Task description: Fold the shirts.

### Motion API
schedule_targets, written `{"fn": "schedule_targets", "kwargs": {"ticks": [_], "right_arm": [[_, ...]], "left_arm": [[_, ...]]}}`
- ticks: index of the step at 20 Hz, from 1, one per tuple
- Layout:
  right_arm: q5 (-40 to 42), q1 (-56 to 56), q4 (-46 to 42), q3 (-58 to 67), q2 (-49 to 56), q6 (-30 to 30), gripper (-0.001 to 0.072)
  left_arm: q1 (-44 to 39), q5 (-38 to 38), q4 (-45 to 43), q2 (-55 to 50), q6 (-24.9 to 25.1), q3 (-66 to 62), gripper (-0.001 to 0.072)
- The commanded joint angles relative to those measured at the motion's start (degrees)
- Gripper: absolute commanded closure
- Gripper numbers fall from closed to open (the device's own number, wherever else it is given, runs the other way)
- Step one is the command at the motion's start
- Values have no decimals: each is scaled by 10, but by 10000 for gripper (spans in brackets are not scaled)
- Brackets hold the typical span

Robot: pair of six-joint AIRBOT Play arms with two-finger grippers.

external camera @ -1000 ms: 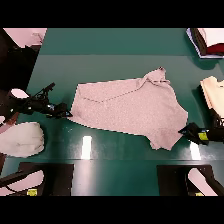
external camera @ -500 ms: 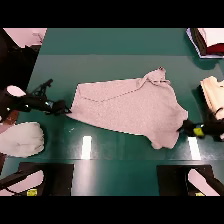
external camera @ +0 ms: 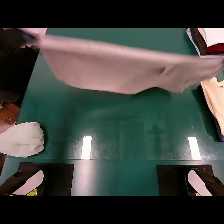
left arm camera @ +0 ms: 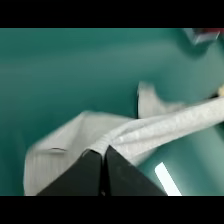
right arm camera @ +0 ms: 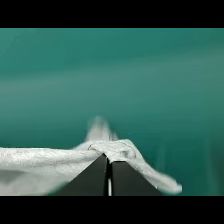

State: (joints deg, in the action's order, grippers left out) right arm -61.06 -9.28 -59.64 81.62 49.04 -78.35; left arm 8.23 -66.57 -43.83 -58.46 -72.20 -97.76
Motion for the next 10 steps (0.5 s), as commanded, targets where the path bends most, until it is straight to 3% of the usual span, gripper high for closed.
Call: {"fn": "schedule_targets", "kwargs": {"ticks": [1,3,7,10], "right_arm": [[25,7,-4,183,-5,-2,697],[20,5,-5,254,-7,-2,697],[10,5,-20,331,-31,-2,698],[-32,5,-62,363,-49,-3,698]], "left_arm": [[0,10,6,15,-23,-211,686],[0,14,13,24,-44,-272,686],[0,16,30,71,-82,-269,686],[0,12,85,93,-84,-272,686]]}}
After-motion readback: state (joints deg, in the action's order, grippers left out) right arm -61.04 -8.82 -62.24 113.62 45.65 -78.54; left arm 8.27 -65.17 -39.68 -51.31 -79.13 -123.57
